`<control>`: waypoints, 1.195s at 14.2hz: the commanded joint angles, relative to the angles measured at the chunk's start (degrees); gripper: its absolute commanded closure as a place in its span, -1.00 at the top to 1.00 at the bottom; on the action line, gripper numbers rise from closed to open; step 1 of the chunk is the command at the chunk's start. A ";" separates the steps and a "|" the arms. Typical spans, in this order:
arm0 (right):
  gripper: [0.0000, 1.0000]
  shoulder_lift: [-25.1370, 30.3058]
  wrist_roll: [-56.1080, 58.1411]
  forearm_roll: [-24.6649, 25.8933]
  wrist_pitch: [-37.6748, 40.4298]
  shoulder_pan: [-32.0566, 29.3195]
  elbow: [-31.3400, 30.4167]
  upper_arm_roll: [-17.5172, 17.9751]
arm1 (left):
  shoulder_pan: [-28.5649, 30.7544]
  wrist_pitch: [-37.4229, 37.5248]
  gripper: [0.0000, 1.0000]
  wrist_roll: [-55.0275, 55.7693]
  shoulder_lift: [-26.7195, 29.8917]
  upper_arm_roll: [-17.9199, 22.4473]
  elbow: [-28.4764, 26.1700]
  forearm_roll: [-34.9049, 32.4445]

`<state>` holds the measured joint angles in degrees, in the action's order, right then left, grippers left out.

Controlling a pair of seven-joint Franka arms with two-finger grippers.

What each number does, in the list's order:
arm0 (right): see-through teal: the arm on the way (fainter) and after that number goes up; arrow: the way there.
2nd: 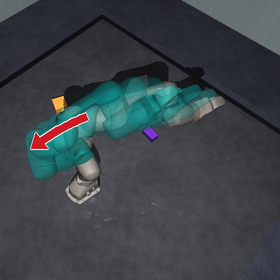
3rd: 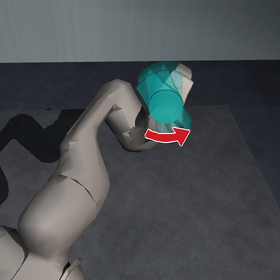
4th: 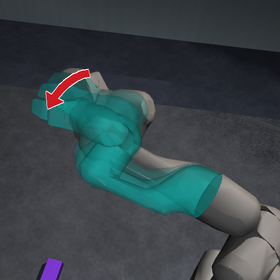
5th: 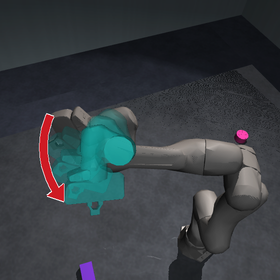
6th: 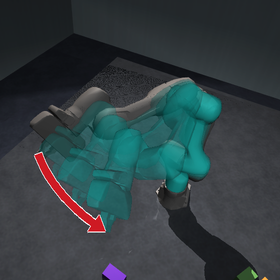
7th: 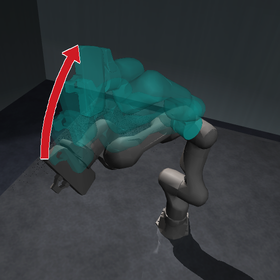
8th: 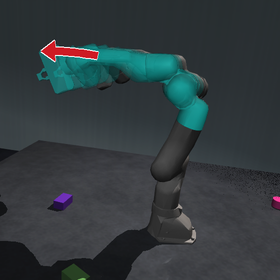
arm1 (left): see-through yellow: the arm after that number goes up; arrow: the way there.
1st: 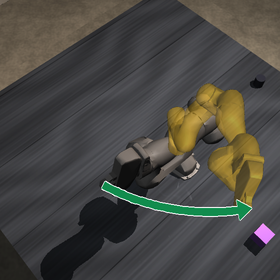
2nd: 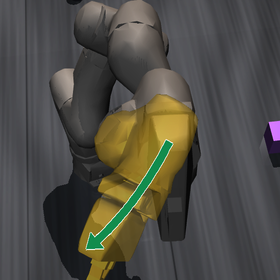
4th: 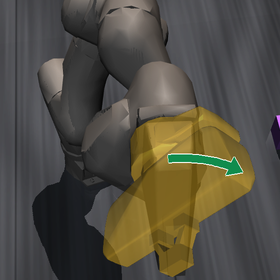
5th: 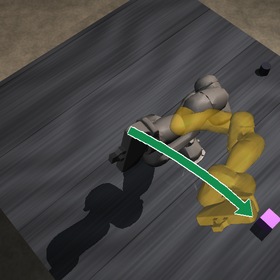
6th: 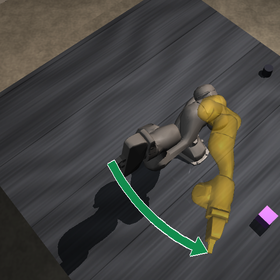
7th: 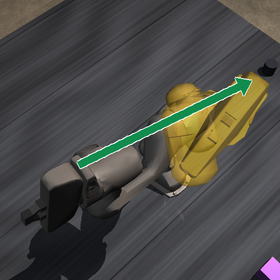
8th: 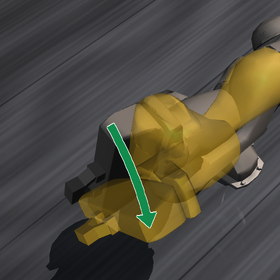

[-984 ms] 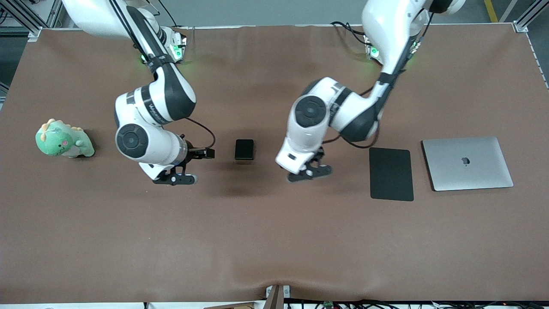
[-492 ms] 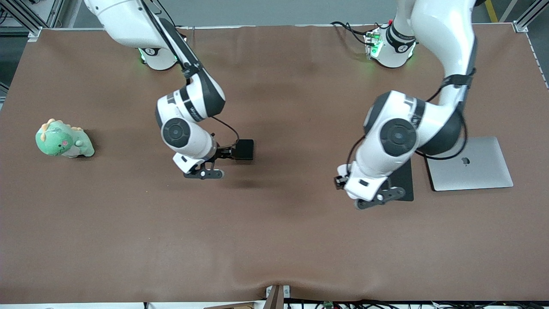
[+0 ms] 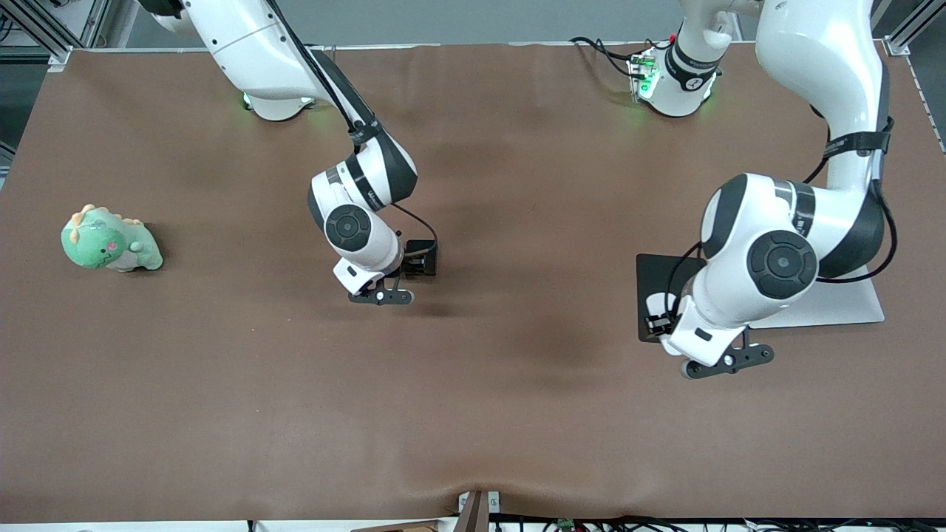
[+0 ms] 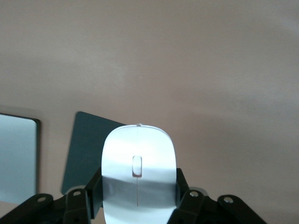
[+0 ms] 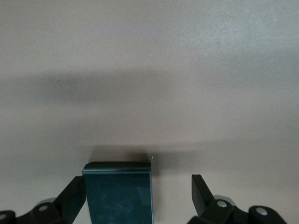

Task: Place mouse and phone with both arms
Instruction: 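Lower the mouse onto the black pad while the right gripper lifts the phone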

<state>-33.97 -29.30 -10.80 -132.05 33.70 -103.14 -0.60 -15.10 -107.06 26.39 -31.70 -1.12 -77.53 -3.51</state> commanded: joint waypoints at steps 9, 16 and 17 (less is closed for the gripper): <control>1.00 -2.42 -3.57 -4.75 -2.42 4.18 -0.91 -0.45 | 3.93 -11.32 -1.00 -19.79 9.28 -0.64 -22.99 -1.41; 0.72 -2.42 -2.96 -4.58 -4.97 4.71 -2.59 -0.45 | 4.90 -23.17 -1.00 -22.79 8.06 -0.64 -32.93 -1.33; 0.11 -2.42 -2.70 -4.49 -4.71 4.71 -2.59 -0.54 | 5.08 -24.59 -1.00 -22.79 7.27 -0.64 -33.29 -1.33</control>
<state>-36.59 -32.25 -14.41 -136.37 37.61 -105.24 -0.59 -11.06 -127.92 4.37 -25.11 -1.19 -107.73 -3.79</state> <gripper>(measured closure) 0.070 0.388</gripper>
